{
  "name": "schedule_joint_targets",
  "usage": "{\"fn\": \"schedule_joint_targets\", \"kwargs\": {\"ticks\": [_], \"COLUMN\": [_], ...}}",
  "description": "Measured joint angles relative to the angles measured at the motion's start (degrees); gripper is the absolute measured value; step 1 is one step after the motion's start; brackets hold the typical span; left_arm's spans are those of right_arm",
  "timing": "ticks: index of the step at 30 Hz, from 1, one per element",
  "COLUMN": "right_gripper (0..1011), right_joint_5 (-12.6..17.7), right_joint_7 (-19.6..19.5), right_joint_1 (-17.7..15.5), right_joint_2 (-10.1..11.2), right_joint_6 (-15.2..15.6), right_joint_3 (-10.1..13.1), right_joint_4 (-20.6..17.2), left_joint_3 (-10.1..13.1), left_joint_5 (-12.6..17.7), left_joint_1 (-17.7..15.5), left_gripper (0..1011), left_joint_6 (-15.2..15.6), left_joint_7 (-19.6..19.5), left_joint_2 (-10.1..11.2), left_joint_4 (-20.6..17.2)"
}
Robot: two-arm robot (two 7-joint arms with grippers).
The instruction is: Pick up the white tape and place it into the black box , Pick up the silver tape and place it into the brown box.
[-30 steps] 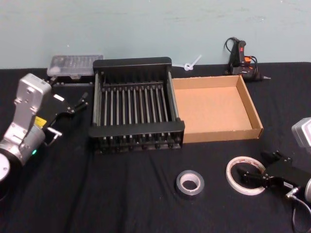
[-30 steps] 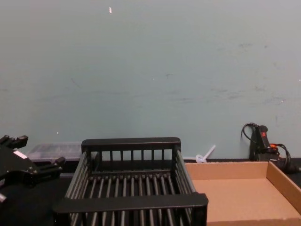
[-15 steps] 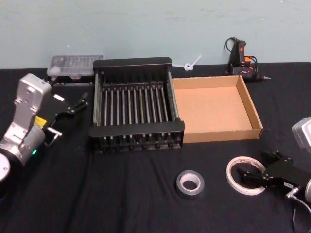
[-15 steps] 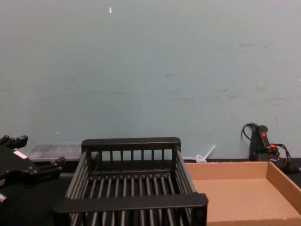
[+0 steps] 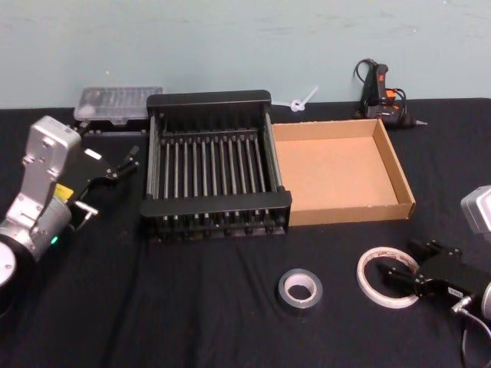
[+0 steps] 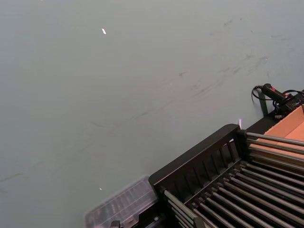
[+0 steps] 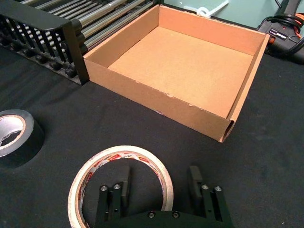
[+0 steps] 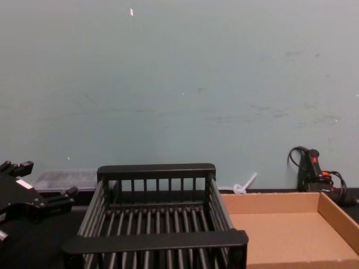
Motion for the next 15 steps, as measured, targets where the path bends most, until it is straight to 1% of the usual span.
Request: {"fn": "schedule_joint_targets", "kwargs": {"ticks": [1, 3, 4, 6, 9, 10, 11, 13, 14, 15], "right_gripper": [769, 732, 531, 491, 388, 329, 329, 268, 215, 191], "right_joint_5": [0.00, 0.00, 0.00, 0.00, 0.00, 0.00, -0.01, 0.00, 0.00, 0.00], "right_joint_7": [0.00, 0.00, 0.00, 0.00, 0.00, 0.00, 0.00, 0.00, 0.00, 0.00], "right_joint_1": [0.00, 0.00, 0.00, 0.00, 0.00, 0.00, 0.00, 0.00, 0.00, 0.00], "right_joint_2": [0.00, 0.00, 0.00, 0.00, 0.00, 0.00, 0.00, 0.00, 0.00, 0.00], "right_joint_6": [0.00, 0.00, -0.01, -0.01, 0.00, 0.00, 0.00, 0.00, 0.00, 0.00], "right_joint_3": [0.00, 0.00, 0.00, 0.00, 0.00, 0.00, 0.00, 0.00, 0.00, 0.00], "right_joint_4": [-0.01, -0.01, -0.02, -0.02, -0.02, -0.02, -0.02, -0.02, -0.02, -0.02], "left_joint_3": [0.00, 0.00, 0.00, 0.00, 0.00, 0.00, 0.00, 0.00, 0.00, 0.00], "left_joint_5": [0.00, 0.00, 0.00, 0.00, 0.00, 0.00, 0.00, 0.00, 0.00, 0.00], "left_joint_1": [0.00, 0.00, 0.00, 0.00, 0.00, 0.00, 0.00, 0.00, 0.00, 0.00], "left_gripper": [1001, 1001, 1001, 1001, 1001, 1001, 1001, 1001, 1001, 1001], "left_joint_6": [0.00, 0.00, 0.00, 0.00, 0.00, 0.00, 0.00, 0.00, 0.00, 0.00], "left_joint_7": [0.00, 0.00, 0.00, 0.00, 0.00, 0.00, 0.00, 0.00, 0.00, 0.00], "left_joint_2": [0.00, 0.00, 0.00, 0.00, 0.00, 0.00, 0.00, 0.00, 0.00, 0.00], "left_joint_4": [0.00, 0.00, 0.00, 0.00, 0.00, 0.00, 0.00, 0.00, 0.00, 0.00]}}
